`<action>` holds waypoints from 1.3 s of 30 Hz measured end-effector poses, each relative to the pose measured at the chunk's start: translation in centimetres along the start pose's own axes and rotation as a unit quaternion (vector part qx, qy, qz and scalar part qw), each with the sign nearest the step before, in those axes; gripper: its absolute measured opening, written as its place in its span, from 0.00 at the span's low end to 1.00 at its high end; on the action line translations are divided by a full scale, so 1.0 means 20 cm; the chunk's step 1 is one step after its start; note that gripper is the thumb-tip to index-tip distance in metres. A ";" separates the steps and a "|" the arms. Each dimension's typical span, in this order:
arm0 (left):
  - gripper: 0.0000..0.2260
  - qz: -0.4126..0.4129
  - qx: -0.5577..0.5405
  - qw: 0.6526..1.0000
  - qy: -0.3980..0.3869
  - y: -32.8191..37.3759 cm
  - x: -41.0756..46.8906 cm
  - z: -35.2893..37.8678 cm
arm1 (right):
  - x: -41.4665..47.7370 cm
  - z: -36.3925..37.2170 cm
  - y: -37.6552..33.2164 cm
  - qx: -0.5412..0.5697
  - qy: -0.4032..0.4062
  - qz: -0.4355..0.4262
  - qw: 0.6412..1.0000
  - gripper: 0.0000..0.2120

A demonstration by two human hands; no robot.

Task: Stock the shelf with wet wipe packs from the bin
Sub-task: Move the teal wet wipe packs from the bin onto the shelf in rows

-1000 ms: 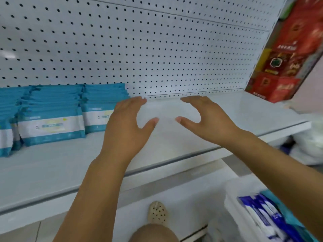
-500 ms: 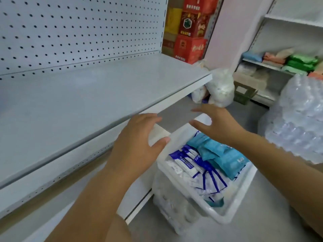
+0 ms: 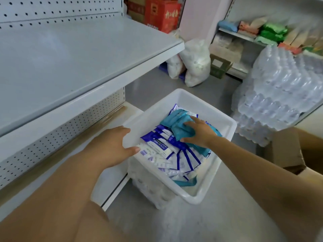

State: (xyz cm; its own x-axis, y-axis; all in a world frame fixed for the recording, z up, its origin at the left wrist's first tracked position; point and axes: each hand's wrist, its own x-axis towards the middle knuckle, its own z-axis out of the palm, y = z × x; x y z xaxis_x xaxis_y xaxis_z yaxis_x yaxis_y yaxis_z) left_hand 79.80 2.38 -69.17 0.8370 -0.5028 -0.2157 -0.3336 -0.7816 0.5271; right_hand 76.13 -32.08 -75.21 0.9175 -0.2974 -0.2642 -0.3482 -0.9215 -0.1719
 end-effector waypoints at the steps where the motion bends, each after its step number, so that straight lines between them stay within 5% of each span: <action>1: 0.36 -0.009 0.009 1.000 -0.012 -0.01 0.01 0.00 | 0.01 0.02 0.00 0.001 -0.002 -0.006 1.000 0.37; 19: 0.35 -0.032 0.059 0.997 -0.043 -0.03 0.08 0.06 | 0.10 0.07 -0.05 -0.049 0.019 -0.047 0.997 0.23; 28: 0.33 -0.018 0.005 1.000 0.003 0.03 0.03 0.04 | -0.06 -0.05 -0.19 0.241 0.166 -0.053 0.955 0.10; 34: 0.29 -0.001 -0.068 0.997 0.048 0.15 -0.03 0.01 | -0.24 -0.25 -0.36 0.370 0.147 -0.039 0.917 0.12; 39: 0.28 -0.015 -0.258 0.965 0.042 0.13 -0.01 0.02 | -0.36 -0.38 -0.51 0.466 0.121 -0.066 0.874 0.14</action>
State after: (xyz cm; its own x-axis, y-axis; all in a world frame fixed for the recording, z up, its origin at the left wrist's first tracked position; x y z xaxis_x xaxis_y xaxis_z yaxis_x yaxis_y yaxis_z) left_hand 78.57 0.43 -68.03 0.8827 -0.4338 -0.1805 -0.0670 -0.4964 0.8655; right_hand 74.59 -22.49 -64.45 0.9359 -0.3524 0.0042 -0.1392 -0.3806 -0.9142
